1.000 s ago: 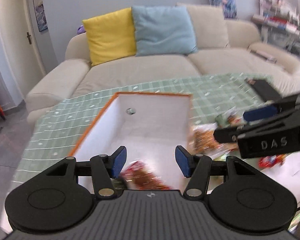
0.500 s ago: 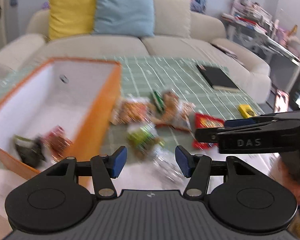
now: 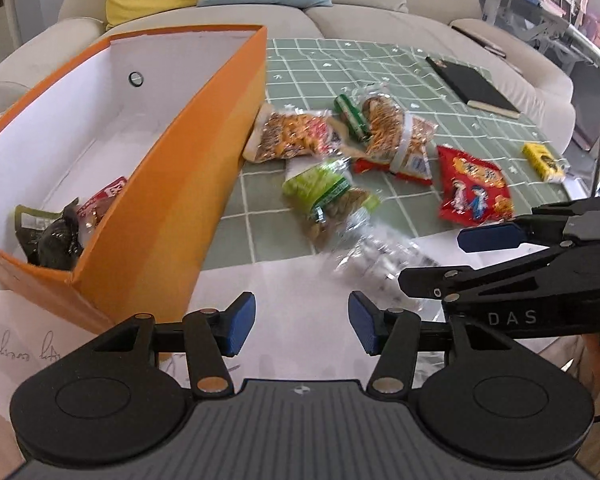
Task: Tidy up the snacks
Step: 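Grasp the clear candy tray with the right tool while the left tool grasps the green pea-snack bag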
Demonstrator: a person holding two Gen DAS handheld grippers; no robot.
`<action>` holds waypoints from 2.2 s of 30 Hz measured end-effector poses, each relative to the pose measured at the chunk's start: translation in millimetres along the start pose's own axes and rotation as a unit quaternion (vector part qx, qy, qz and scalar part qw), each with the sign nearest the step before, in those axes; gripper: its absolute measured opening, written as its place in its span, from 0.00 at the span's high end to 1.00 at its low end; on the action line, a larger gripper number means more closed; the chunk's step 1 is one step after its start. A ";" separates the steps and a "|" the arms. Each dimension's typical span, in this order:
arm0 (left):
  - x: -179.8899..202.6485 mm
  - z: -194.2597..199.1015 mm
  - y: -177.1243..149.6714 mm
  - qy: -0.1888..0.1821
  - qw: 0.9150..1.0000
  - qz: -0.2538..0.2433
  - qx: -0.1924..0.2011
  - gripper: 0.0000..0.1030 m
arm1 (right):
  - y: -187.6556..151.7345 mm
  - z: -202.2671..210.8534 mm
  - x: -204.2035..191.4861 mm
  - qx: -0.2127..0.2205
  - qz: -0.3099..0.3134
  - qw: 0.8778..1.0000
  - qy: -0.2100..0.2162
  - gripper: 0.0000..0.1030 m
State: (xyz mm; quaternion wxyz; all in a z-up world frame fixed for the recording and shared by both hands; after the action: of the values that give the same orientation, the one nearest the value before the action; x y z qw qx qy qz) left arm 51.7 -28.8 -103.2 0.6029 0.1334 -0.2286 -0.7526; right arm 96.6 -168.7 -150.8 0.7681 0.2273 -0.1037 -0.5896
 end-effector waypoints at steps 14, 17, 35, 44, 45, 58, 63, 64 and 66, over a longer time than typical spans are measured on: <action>-16.8 -5.2 -6.4 -0.014 0.999 0.027 -0.013 0.39 | 7.3 -35.1 -12.8 -0.026 0.035 0.999 0.000 0.25; -18.6 -8.6 -6.6 -0.015 0.999 0.032 -0.019 0.39 | 8.8 -37.7 -16.2 -0.019 0.047 0.999 -0.005 0.26; -13.8 -11.2 10.3 -0.046 0.996 0.080 0.002 0.36 | 2.9 -9.2 20.7 -0.025 -0.055 0.997 -0.050 0.46; -6.4 -22.3 30.7 -0.058 0.993 0.105 0.008 0.26 | 17.0 8.3 34.6 0.045 -0.101 0.992 -0.055 0.47; -6.1 -24.3 33.4 -0.062 0.992 0.108 0.009 0.26 | 21.9 6.0 36.2 0.048 -0.104 0.992 -0.052 0.47; -11.8 -51.0 55.8 -0.075 0.980 0.186 0.009 0.23 | 27.6 -24.3 46.3 0.023 -0.122 0.991 -0.042 0.47; -9.5 -57.7 60.7 -0.074 0.978 0.196 0.007 0.21 | 28.8 -31.3 38.6 0.024 -0.099 0.994 -0.038 0.47; -10.2 -59.5 60.7 -0.075 0.977 0.201 0.007 0.21 | 28.8 -32.2 37.1 0.025 -0.096 0.994 -0.037 0.47; -11.1 -64.0 61.8 -0.078 0.974 0.211 0.004 0.21 | 27.8 -33.1 34.0 0.024 -0.092 0.995 -0.036 0.47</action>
State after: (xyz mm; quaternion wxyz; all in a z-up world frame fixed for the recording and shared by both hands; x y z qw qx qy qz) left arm 137.2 -40.2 -127.8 0.7282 0.0257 -0.3008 -0.6153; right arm 144.3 -188.0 -170.4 0.7006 0.2329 -0.1245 -0.6629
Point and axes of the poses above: each gripper's, at about its wrist camera, not at the fingertips, and z roughly against the way its jaws point, x to its right, y to its top, the point moved 1 cm from there along -z, roughly the way its jaws point, and after that the axes turned 4 degrees about -x, right-handed, at the moved point
